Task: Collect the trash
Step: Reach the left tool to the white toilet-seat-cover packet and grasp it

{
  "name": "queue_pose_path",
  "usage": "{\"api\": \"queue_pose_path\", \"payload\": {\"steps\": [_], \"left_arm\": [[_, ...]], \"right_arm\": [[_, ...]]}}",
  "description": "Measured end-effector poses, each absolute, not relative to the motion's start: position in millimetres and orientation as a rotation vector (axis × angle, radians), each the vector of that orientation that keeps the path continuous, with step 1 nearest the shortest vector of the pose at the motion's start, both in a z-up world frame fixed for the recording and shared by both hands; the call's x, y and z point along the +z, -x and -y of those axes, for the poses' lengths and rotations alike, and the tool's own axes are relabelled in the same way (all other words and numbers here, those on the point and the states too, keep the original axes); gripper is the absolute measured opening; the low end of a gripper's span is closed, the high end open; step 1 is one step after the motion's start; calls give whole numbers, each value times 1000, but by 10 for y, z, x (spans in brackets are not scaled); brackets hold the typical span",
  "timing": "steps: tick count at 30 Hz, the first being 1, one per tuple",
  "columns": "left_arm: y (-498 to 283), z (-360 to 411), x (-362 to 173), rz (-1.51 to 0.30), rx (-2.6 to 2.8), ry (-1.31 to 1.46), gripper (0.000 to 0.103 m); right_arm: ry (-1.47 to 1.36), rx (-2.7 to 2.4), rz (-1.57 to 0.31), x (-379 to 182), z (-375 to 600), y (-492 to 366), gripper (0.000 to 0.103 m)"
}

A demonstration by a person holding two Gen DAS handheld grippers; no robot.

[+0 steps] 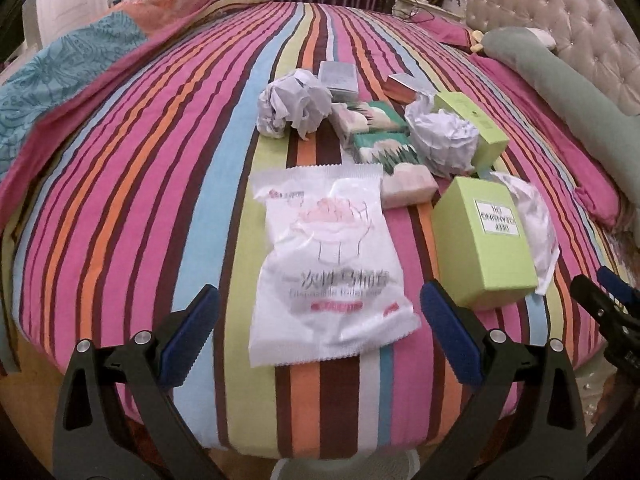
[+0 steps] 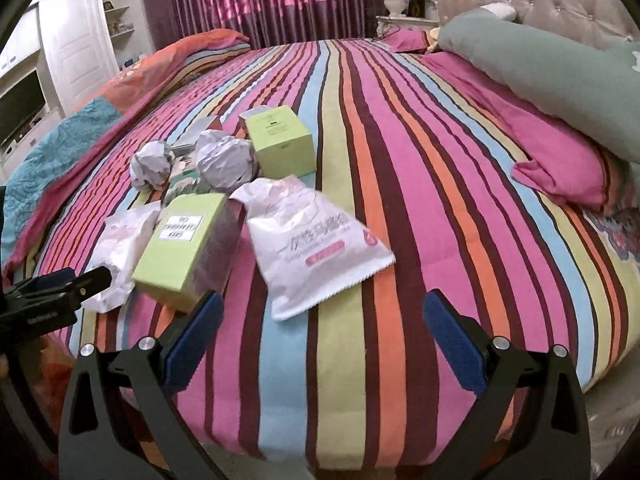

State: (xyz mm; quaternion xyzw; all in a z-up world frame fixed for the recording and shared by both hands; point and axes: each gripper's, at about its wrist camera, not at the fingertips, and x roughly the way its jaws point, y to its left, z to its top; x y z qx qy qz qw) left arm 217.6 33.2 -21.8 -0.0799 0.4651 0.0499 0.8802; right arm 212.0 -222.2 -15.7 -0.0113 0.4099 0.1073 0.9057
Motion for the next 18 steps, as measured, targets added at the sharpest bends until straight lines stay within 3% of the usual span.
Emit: {"api": "queue_pose_path", "payload": {"steps": [18], "left_arm": [[-2623, -387, -451, -1014, 132, 188, 97]], "right_arm": [[160, 365, -927, -434, 1937, -2860, 96]]}}
